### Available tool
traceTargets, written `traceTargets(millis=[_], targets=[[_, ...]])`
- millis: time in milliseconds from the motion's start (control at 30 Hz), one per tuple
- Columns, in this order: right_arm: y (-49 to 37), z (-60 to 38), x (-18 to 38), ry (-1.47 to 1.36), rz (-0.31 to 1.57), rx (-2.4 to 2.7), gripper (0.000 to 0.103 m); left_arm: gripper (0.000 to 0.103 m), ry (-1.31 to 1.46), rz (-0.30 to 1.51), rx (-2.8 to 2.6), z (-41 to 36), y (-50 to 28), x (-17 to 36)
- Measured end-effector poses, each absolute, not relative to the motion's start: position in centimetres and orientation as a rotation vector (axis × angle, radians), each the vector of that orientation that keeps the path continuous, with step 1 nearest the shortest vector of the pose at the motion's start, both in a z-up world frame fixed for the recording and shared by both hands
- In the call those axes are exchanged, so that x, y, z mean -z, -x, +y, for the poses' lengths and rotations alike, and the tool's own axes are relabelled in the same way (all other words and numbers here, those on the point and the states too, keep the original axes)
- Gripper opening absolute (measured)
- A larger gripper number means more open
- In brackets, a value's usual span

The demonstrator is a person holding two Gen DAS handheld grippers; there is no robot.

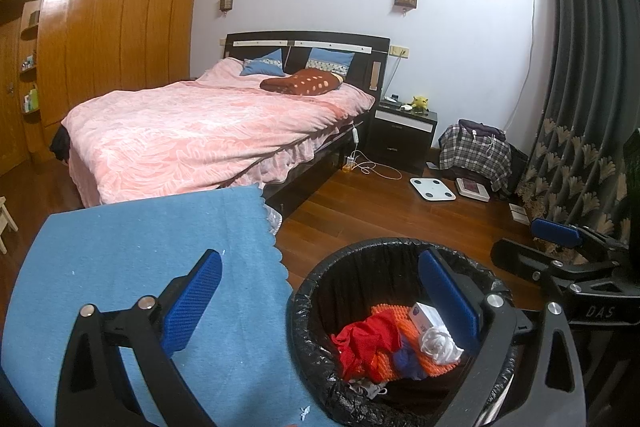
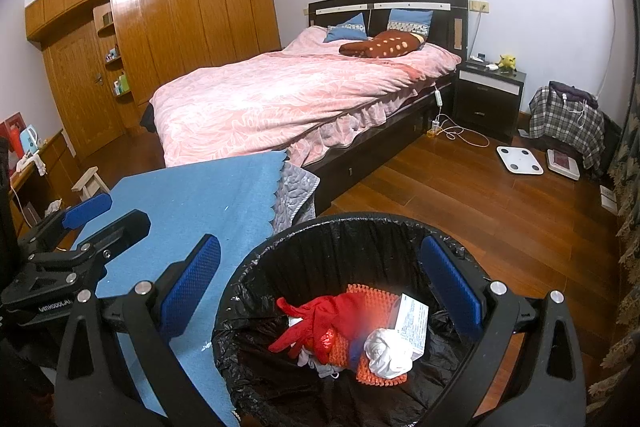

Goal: Collect trash

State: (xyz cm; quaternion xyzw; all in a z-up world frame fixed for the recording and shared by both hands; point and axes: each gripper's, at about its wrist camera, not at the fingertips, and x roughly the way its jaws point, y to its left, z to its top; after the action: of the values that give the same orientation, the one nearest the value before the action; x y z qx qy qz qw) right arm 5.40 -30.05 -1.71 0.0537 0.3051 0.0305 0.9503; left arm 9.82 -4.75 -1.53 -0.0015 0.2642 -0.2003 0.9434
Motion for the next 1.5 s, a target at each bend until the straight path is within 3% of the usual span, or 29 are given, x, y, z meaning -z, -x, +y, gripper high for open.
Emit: traceTargets(millis=[1500], targets=[[-5.50, -29.57, 1.71, -0.108, 0.619, -0.064, 0.098, 0.097, 0.001, 0.533, 0.406, -4.70, -9.84, 1.50]])
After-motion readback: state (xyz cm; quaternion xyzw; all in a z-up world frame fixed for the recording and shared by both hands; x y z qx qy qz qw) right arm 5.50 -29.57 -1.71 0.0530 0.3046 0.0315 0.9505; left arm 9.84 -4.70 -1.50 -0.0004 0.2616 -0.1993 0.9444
